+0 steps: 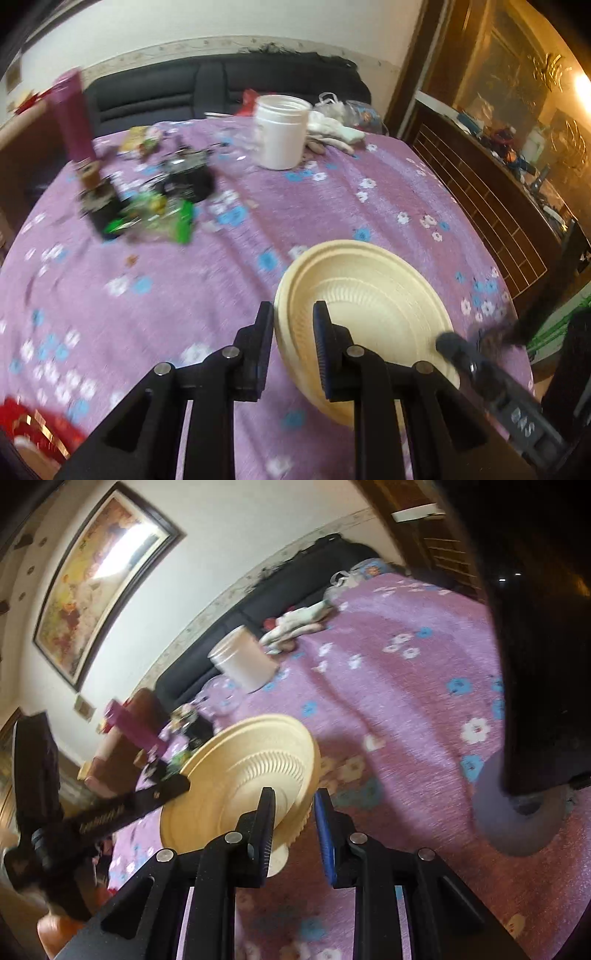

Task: Organize plates and bowls
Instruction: 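Lift the beige bowl with the right gripper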

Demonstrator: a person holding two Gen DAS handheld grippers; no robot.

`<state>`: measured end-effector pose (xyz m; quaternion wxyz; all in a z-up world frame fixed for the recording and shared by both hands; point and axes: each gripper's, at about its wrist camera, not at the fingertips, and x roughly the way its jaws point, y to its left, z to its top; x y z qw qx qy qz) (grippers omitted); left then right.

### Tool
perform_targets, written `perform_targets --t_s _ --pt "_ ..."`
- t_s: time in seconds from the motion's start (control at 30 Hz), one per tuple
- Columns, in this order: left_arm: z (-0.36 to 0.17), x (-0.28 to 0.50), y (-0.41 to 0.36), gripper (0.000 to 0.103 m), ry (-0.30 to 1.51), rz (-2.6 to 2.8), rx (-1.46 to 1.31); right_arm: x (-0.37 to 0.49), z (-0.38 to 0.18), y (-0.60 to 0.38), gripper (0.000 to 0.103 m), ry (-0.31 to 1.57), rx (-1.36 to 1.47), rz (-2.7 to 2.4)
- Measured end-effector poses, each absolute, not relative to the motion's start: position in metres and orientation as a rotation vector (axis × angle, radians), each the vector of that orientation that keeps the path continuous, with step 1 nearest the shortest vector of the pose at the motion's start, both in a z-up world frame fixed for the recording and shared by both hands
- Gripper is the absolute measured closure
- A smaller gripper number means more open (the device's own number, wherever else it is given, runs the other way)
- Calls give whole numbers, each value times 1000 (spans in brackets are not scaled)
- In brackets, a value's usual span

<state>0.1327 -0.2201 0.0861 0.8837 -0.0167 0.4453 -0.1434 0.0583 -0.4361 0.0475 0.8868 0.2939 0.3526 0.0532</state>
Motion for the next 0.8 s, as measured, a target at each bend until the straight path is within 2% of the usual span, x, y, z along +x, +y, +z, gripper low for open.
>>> perform_targets --t_s 0.3,0.73,0.77,0.8 --pt "75 58 -141 76 890 -192 -94 57 40 -364 77 821 456 307" --pt "39 55 -141 71 888 -201 -40 63 28 -348 78 863 360 310" --pt "36 58 -142 73 889 -208 -40 63 27 -346 80 869 338 307" --pt "35 59 -143 76 887 -216 -40 62 28 -344 87 873 323 308"
